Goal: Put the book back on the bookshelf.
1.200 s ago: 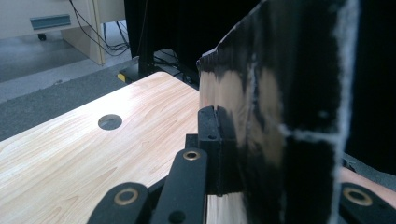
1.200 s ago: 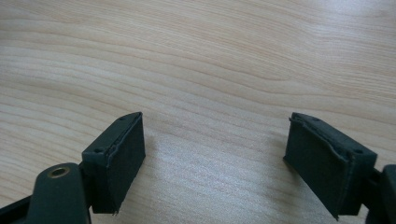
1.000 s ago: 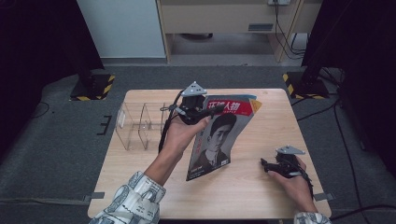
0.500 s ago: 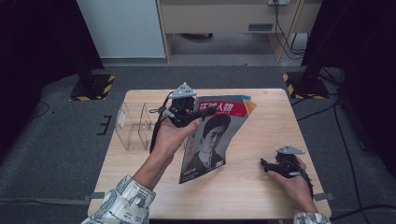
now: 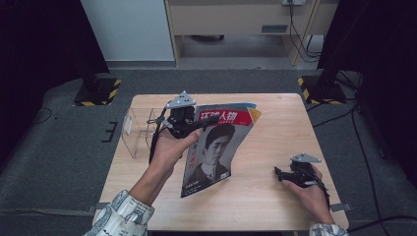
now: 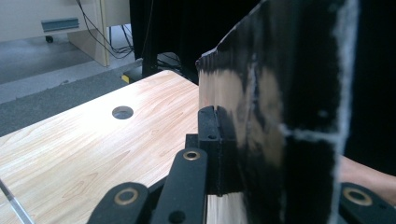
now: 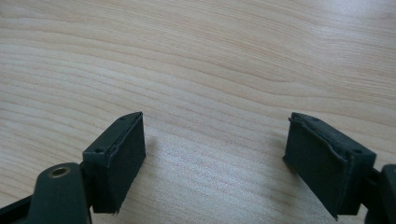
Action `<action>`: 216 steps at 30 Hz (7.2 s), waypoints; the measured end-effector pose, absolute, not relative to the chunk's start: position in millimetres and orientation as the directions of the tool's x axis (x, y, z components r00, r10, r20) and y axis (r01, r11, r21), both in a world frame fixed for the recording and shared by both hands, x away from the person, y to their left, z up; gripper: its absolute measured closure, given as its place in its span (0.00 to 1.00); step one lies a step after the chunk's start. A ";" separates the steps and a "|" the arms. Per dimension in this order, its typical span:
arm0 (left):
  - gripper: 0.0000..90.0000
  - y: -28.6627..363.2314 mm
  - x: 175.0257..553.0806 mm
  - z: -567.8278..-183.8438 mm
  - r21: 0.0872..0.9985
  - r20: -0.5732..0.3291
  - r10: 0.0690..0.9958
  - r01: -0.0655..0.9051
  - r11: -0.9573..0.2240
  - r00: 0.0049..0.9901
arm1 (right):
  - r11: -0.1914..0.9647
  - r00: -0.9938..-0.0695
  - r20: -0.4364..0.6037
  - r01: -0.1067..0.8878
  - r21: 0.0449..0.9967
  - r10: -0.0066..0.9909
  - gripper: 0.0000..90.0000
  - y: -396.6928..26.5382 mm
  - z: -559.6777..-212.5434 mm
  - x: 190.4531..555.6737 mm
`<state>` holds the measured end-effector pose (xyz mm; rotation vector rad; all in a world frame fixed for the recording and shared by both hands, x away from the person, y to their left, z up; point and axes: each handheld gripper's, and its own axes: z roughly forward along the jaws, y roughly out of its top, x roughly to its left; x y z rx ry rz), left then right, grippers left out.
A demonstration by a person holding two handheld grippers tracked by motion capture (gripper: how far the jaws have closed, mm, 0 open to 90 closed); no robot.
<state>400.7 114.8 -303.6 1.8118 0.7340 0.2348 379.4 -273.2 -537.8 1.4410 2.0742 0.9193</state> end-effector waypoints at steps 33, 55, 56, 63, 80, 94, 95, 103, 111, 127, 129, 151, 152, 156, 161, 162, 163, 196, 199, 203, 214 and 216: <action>0.96 179.8 384.5 -312.4 0.911 -0.241 0.615 0.394 -0.124 0.751 | 0.236 -0.354 0.005 0.633 0.737 0.935 0.23 -272.9 -537.7 378.7; 0.96 223.3 361.7 -310.3 0.920 -0.219 0.650 0.376 -0.112 0.728 | 0.235 -0.355 0.008 0.634 0.737 0.935 0.23 -272.0 -537.7 378.4; 0.96 228.4 359.7 -310.3 0.920 -0.217 0.656 0.375 -0.109 0.723 | 0.235 -0.355 0.008 0.634 0.737 0.935 0.23 -272.0 -537.7 378.4; 0.96 244.9 354.8 -309.4 0.922 -0.218 0.671 0.375 -0.097 0.709 | 0.235 -0.355 0.008 0.634 0.737 0.935 0.23 -272.0 -537.7 378.4; 0.96 280.6 345.2 -315.1 0.918 -0.228 0.708 0.390 -0.072 0.668 | 0.236 -0.357 0.007 0.634 0.737 0.934 0.23 -272.1 -537.7 378.4; 0.96 310.4 337.7 -315.2 0.919 -0.234 0.738 0.391 -0.044 0.633 | 0.234 -0.355 0.008 0.634 0.737 0.935 0.23 -272.0 -537.7 378.4; 0.96 312.0 337.3 -315.3 0.919 -0.233 0.741 0.392 -0.044 0.630 | 0.235 -0.356 0.008 0.634 0.737 0.934 0.23 -272.0 -537.7 378.5; 0.96 322.9 334.8 -314.7 0.919 -0.229 0.754 0.392 -0.040 0.615 | 0.236 -0.357 0.007 0.634 0.737 0.934 0.23 -272.1 -537.8 378.4; 0.96 334.0 332.8 -314.8 0.918 -0.227 0.768 0.394 -0.036 0.599 | 0.235 -0.355 0.008 0.634 0.737 0.935 0.23 -272.0 -537.7 378.4; 0.96 350.3 329.2 -313.9 0.920 -0.224 0.789 0.391 -0.022 0.571 | 0.235 -0.356 0.009 0.635 0.736 0.934 0.23 -272.0 -537.7 378.2; 0.96 353.4 328.1 -313.4 0.920 -0.226 0.794 0.391 -0.016 0.565 | 0.235 -0.356 0.009 0.635 0.736 0.934 0.23 -272.0 -537.6 378.2; 0.96 390.6 322.3 -300.4 0.920 -0.217 0.846 0.392 0.011 0.487 | 0.235 -0.356 0.008 0.634 0.736 0.934 0.23 -272.0 -537.7 378.2; 0.96 391.1 323.6 -299.9 0.920 -0.216 0.848 0.391 0.012 0.485 | 0.236 -0.356 0.008 0.634 0.737 0.934 0.23 -272.1 -537.8 378.3; 0.96 390.8 329.2 -298.5 0.924 -0.204 0.856 0.382 0.008 0.476 | 0.235 -0.356 0.009 0.635 0.736 0.934 0.23 -272.0 -537.7 378.2; 0.96 390.4 339.9 -299.5 0.925 -0.196 0.867 0.379 0.009 0.459 | 0.235 -0.357 0.009 0.634 0.736 0.934 0.23 -272.1 -537.7 378.2; 0.96 390.5 343.1 -300.4 0.926 -0.200 0.868 0.378 0.015 0.454 | 0.235 -0.357 0.009 0.635 0.736 0.934 0.23 -272.1 -537.7 378.2; 0.96 390.9 345.2 -301.0 0.926 -0.201 0.869 0.377 0.018 0.451 | 0.235 -0.356 0.009 0.635 0.736 0.934 0.23 -272.1 -537.7 378.2; 0.96 382.5 413.5 -328.7 0.966 -0.154 0.914 0.253 0.059 0.376 | 0.235 -0.357 0.009 0.634 0.736 0.934 0.23 -272.0 -537.7 378.1; 0.96 379.6 418.3 -330.0 0.968 -0.152 0.915 0.245 0.061 0.374 | 0.234 -0.355 0.009 0.635 0.736 0.935 0.23 -271.8 -537.7 378.0; 0.96 378.5 421.4 -333.0 0.971 -0.148 0.918 0.232 0.063 0.369 | 0.233 -0.353 0.009 0.634 0.737 0.935 0.23 -271.7 -537.8 377.9; 0.96 376.1 425.7 -338.0 0.977 -0.133 0.921 0.203 0.060 0.367 | 0.232 -0.353 0.010 0.635 0.737 0.935 0.23 -271.7 -537.8 377.9; 0.96 374.6 425.5 -338.4 0.980 -0.124 0.919 0.190 0.055 0.373 | 0.232 -0.353 0.011 0.637 0.735 0.936 0.23 -271.7 -537.6 377.7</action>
